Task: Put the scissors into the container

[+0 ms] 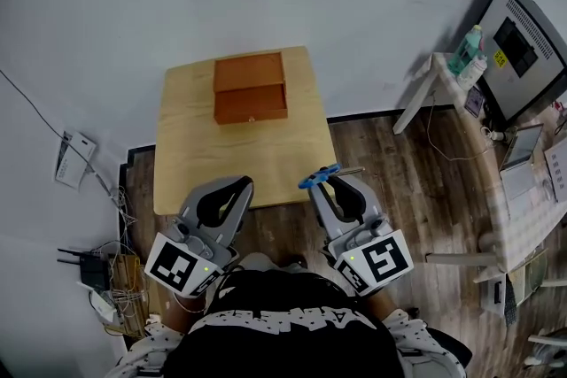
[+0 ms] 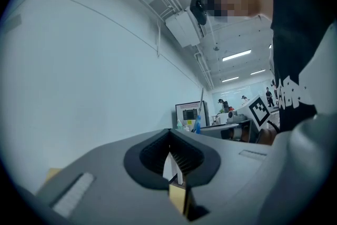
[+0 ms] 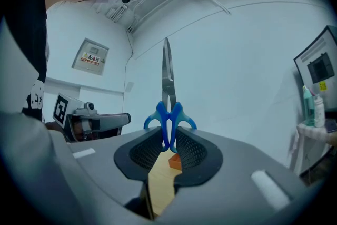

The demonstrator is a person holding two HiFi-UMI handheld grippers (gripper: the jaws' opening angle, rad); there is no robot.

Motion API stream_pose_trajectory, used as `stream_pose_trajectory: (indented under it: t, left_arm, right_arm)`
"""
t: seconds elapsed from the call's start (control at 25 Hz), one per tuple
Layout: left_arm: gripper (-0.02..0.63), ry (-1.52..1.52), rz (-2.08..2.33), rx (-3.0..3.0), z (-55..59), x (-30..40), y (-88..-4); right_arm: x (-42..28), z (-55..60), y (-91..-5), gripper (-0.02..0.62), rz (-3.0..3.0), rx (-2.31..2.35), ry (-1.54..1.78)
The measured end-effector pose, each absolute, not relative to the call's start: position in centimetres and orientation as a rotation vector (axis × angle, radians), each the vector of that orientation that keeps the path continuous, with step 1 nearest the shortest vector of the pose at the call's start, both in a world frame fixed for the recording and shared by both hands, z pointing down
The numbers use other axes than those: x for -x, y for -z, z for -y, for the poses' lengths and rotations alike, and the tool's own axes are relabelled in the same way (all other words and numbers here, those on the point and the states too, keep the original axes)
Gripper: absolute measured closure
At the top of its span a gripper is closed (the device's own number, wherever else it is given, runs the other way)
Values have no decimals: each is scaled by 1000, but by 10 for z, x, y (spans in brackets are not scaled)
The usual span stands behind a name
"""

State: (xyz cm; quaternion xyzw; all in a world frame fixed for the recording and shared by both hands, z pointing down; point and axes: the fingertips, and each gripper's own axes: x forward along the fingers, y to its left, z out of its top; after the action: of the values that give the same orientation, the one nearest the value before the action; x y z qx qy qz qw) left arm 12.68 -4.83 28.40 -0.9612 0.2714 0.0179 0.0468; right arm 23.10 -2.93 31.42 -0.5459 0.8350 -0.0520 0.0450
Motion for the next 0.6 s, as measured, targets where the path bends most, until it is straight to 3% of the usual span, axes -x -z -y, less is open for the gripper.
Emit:
stream_pose_trajectory:
  t: [0.6]
  left_arm:
    - [606,-66,-859,2950,138,-97,-283]
  right_arm:
    - [-200,117,-302,500,-2612,1680,78]
